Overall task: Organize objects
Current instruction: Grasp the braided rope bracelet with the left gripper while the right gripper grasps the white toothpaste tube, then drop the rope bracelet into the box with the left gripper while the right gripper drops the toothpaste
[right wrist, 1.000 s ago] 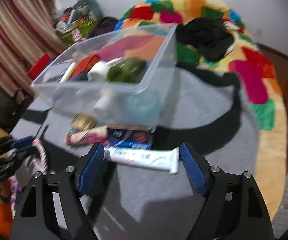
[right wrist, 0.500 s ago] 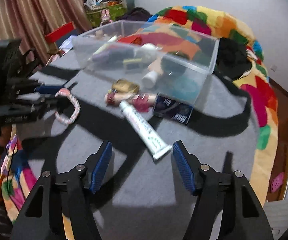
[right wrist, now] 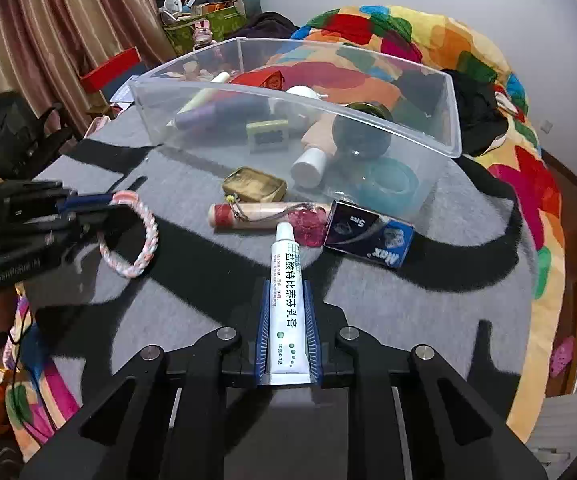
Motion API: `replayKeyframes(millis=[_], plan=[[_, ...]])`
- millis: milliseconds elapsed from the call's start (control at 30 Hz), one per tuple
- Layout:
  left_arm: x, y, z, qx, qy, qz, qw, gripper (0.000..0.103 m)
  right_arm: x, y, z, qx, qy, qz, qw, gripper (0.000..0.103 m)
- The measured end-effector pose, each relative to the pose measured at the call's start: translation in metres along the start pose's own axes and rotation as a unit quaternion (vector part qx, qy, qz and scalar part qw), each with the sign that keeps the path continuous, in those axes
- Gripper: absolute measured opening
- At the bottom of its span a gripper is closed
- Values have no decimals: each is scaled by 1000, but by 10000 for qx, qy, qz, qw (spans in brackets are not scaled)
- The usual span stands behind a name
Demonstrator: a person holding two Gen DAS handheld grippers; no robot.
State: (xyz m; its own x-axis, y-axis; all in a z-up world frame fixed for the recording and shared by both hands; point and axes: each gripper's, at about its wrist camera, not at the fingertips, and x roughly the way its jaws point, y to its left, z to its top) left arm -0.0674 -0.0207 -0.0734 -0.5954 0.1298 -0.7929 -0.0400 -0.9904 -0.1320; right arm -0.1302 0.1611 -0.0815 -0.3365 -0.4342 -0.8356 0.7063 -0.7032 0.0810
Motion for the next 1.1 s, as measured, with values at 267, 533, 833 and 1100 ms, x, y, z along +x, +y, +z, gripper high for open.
replayKeyframes(millis=[267, 533, 833, 1100], plan=[[-28, -1, 15, -40, -481, -71, 9988, 11, -31, 5, 2, 178, -466, 67, 9987, 15], [-56, 2, 43, -150, -1014, -91, 9947, 11, -53, 8, 29, 316, -985, -16, 9946, 15], [-46, 28, 77, -802, -1200, -13, 9895, 11, -53, 0, 66, 887, -1337, -33, 9870, 15], [-32, 35, 96, -994, -1195, 81, 9878, 11, -24, -9, 99, 1165, -1233, -282, 9851, 15]])
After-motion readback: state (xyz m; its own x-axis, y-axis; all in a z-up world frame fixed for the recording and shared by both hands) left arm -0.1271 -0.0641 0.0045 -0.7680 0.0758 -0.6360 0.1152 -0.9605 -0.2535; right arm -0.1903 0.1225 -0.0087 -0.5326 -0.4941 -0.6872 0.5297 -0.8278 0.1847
